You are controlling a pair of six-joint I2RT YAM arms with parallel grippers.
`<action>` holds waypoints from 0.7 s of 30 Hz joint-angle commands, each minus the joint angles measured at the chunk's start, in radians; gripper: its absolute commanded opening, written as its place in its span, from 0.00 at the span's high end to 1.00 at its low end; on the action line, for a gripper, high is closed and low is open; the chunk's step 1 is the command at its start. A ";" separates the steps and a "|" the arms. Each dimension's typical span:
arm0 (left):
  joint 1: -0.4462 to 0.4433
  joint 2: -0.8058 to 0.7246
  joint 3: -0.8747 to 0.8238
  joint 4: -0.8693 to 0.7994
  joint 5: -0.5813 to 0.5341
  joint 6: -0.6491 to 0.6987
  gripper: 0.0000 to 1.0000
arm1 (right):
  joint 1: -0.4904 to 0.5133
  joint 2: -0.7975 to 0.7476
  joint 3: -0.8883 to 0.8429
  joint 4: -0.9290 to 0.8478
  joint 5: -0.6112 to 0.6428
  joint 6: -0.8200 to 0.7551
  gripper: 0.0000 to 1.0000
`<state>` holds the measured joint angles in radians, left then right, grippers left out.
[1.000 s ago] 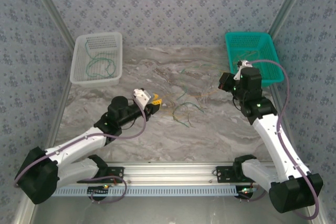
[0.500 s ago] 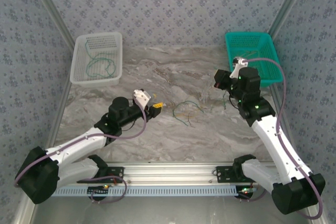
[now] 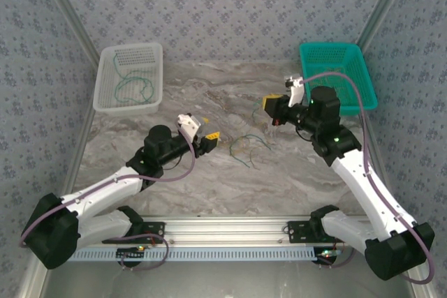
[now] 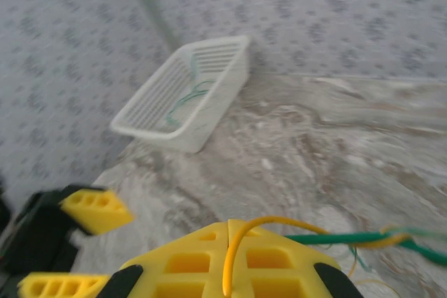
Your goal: Untangle the cables
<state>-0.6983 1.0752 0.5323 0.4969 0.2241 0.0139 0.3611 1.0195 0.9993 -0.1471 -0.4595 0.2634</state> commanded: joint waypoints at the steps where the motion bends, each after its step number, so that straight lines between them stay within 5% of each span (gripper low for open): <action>1: 0.001 -0.027 0.036 0.018 0.011 0.002 0.37 | 0.017 0.011 0.065 -0.031 -0.203 -0.173 1.00; 12: 0.001 -0.070 0.039 -0.008 0.024 0.021 0.30 | 0.103 0.124 0.218 -0.280 -0.437 -0.437 1.00; 21: 0.002 -0.208 0.019 0.020 0.101 0.043 0.25 | 0.178 0.223 0.275 -0.317 -0.352 -0.440 1.00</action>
<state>-0.6983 0.9039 0.5327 0.4854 0.2581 0.0334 0.5179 1.2240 1.2285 -0.4320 -0.8234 -0.1562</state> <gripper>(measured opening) 0.741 0.074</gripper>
